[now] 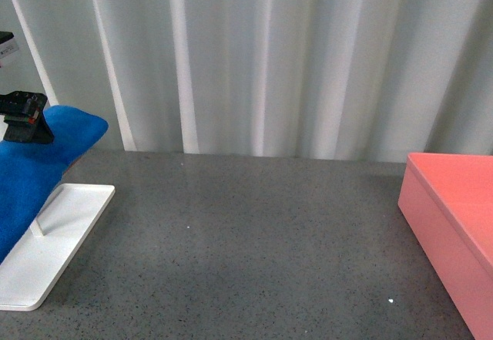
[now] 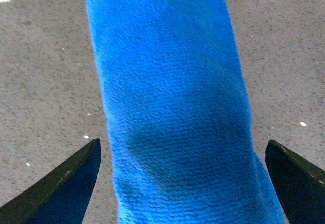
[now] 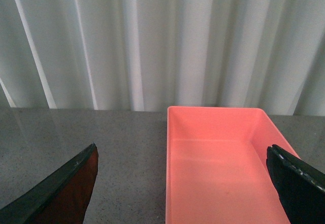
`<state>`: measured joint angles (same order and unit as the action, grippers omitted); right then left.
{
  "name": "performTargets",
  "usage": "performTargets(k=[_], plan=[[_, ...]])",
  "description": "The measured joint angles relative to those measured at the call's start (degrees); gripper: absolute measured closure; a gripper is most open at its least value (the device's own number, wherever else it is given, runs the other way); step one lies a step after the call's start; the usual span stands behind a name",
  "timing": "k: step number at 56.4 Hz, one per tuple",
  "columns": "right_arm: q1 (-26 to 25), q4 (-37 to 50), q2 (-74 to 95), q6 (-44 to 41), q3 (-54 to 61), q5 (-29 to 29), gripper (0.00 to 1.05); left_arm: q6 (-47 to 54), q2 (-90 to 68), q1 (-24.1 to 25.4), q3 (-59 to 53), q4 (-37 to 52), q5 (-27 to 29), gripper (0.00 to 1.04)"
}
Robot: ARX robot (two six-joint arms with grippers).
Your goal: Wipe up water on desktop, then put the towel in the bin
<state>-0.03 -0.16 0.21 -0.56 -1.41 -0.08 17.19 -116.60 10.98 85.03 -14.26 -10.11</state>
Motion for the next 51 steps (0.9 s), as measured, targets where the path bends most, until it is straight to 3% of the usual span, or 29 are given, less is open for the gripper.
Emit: performTargets(k=[15, 27, 43, 51], plan=[[0.00, 0.00, 0.00, 0.00, 0.00, 0.00, 0.07, -1.46, 0.00, -1.44, -1.55, 0.50, 0.17, 0.08], [0.00, 0.00, 0.00, 0.00, 0.00, 0.00, 0.07, -1.38, 0.00, -1.18, -2.91, 1.66, 1.18, 0.52], [0.00, 0.00, 0.00, 0.00, 0.00, 0.00, 0.07, -1.40, 0.20, -0.55, -3.04, 2.05, 1.42, 0.95], [0.00, 0.00, 0.00, 0.00, 0.00, 0.00, 0.07, -1.88, 0.96, -0.55, -3.08, 2.05, 1.03, 1.01]])
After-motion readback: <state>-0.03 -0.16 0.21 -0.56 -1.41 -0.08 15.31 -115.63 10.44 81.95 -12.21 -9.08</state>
